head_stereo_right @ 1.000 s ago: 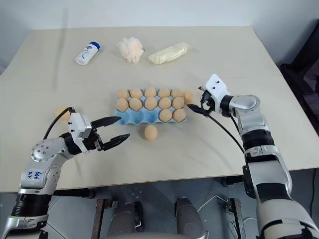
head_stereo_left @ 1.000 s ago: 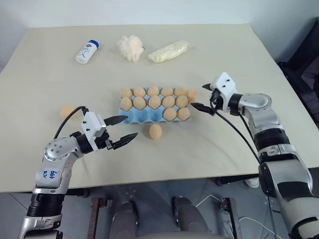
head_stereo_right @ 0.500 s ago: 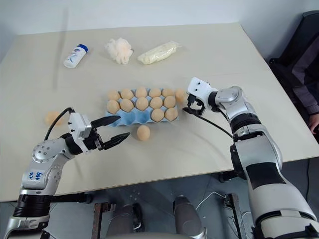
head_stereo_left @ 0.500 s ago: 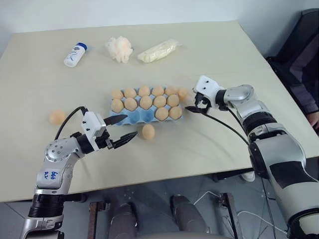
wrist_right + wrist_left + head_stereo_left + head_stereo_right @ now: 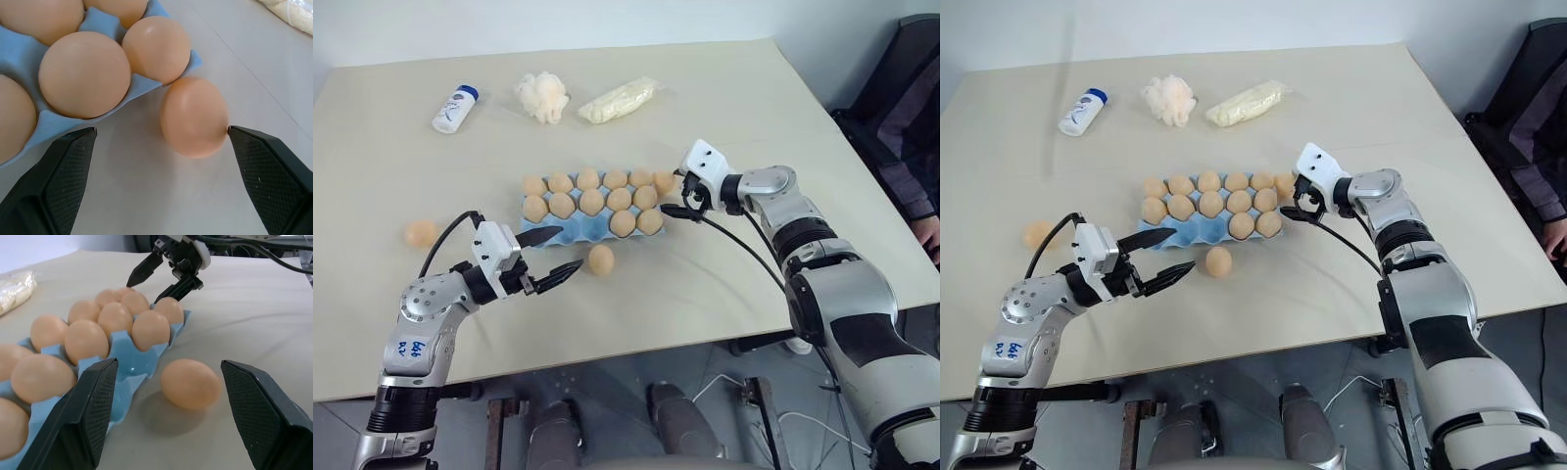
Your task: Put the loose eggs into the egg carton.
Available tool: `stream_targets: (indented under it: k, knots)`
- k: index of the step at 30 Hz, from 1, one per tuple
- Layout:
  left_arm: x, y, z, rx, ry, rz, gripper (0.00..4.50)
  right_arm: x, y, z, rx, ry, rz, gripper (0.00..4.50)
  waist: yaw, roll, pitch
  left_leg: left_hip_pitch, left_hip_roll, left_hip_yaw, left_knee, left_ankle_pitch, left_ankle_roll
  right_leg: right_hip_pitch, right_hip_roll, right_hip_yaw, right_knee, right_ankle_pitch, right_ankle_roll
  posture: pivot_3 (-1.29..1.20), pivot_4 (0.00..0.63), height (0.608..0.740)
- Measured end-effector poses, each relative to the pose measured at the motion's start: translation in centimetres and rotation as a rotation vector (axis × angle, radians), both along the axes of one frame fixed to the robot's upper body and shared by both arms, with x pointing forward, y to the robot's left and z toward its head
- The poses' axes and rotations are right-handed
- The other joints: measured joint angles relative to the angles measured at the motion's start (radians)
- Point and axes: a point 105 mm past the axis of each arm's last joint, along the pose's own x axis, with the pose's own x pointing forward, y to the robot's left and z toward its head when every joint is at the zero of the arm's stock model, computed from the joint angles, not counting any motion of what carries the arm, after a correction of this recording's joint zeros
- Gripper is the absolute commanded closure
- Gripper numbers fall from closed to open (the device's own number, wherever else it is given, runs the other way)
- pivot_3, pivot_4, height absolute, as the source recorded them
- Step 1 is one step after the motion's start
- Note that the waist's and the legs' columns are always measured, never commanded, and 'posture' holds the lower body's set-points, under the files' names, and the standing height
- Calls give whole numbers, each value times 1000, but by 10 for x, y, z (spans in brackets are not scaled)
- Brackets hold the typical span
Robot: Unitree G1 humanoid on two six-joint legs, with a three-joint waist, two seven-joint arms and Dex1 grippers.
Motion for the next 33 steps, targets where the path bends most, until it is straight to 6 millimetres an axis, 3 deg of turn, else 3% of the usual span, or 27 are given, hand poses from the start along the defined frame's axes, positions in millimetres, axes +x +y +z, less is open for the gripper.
stream_targets:
  k: [5, 11, 14, 19, 23, 26, 33]
  knots:
    - [0, 0, 0, 0, 0, 1, 933, -8, 0, -4, 5, 74, 60, 13, -1, 0, 0, 0, 0, 0, 0, 0, 0, 0, 0, 0, 0, 0, 0, 0, 150, 740]
    - [0, 1, -1, 0, 3, 2, 933, -15, -14, -5, -18, 131, 95, 13, 0, 0, 0, 0, 0, 0, 0, 0, 0, 0, 0, 0, 0, 0, 0, 0, 150, 740]
    - [-3, 3, -8, 0, 26, 13, 933, -18, -33, 3, -45, 126, 103, 13, 0, 1, 1, 0, 0, 0, -1, 0, 0, 0, 0, 0, -1, 0, 0, 0, 150, 740]
    - [-4, 4, -10, 1, 33, 15, 933, -14, -36, 22, 12, 52, 77, 13, -3, 1, 1, 0, 0, 0, 0, 0, 0, 0, 0, 0, 0, 0, 0, 0, 150, 740]
    - [-4, 4, -10, 1, 35, 14, 933, -1, -42, 31, 141, 43, -72, 13, -2, 1, 1, 0, 0, 0, 0, 0, 0, 0, 0, 0, 0, 0, 0, 0, 150, 740]
    - [-4, 4, -10, 1, 35, 13, 933, 7, -33, 27, 247, 89, -169, 13, -6, 1, 1, 0, 0, 0, 0, 1, 0, 0, 0, 1, 0, 0, 0, 0, 150, 740]
    - [-1, 1, -2, 2, 9, 4, 933, 12, 8, 20, 330, 127, -194, 13, -2, 2, 1, 0, 0, 0, -1, 1, 0, 0, 0, 0, 0, 0, 0, 0, 150, 740]
